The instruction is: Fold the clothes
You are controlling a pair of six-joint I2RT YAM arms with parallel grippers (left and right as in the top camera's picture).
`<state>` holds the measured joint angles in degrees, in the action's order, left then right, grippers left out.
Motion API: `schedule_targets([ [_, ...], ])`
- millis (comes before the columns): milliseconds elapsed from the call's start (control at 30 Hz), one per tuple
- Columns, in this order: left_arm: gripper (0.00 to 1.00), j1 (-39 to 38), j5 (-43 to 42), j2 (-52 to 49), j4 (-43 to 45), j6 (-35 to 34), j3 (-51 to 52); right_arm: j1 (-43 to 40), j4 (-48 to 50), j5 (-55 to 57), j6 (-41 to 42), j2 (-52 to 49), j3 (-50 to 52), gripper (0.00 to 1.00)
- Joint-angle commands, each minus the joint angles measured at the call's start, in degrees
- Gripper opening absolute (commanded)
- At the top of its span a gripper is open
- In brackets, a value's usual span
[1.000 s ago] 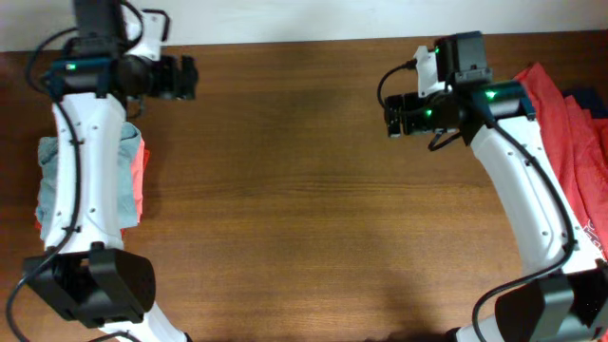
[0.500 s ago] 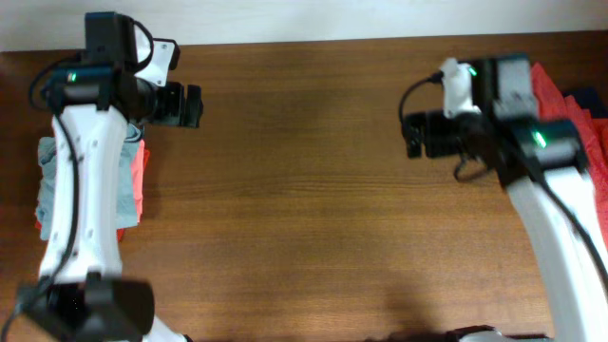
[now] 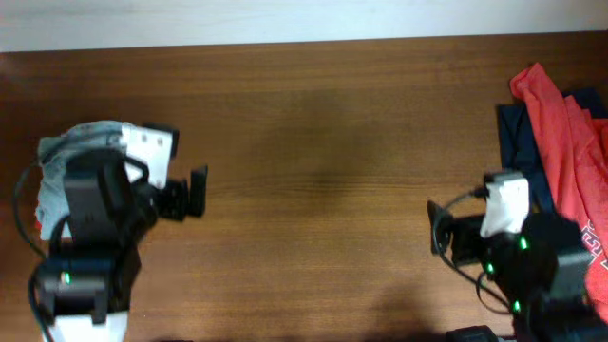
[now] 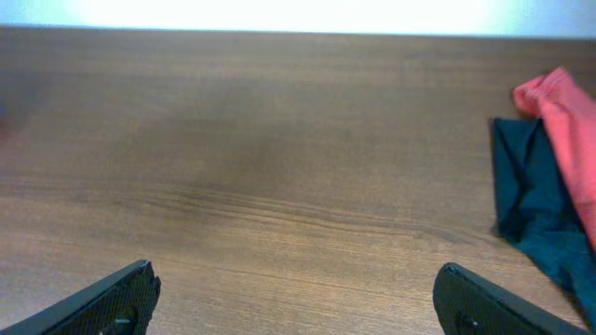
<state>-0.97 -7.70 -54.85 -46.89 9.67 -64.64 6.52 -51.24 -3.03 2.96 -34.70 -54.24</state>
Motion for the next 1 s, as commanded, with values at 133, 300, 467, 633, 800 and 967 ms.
schedule_targets([
  [133, 0.99, -0.1, -0.4, 7.0, -8.8, 0.9, 4.8, -0.3, 0.5, 0.9, 0.5, 4.4, 1.5, 0.99],
  [300, 0.99, -0.1, -0.4, 6.8, -13.3, 0.9, 4.8, -0.3, 0.5, 0.9, 0.5, 4.3, 1.5, 0.99],
  [467, 0.99, -0.1, -0.4, 6.8, -13.7, 0.9, 4.8, -0.3, 0.5, 0.9, 0.5, 4.3, 1.5, 0.99],
  [633, 0.99, -0.1, -0.4, 6.8, -13.7, 0.9, 4.8, -0.3, 0.5, 0.9, 0.5, 4.3, 1.5, 0.99],
  [800, 0.99, -0.1, -0.4, 6.8, -13.7, 0.9, 4.8, -0.7, 0.1, 0.2, 0.6, 8.0, 1.9, 0.99],
  [967, 0.99, -0.1, -0.4, 6.8, -13.7, 0.9, 4.8, -1.9, -2.4, 0.0, 0.5, 15.9, 2.8, 0.99],
])
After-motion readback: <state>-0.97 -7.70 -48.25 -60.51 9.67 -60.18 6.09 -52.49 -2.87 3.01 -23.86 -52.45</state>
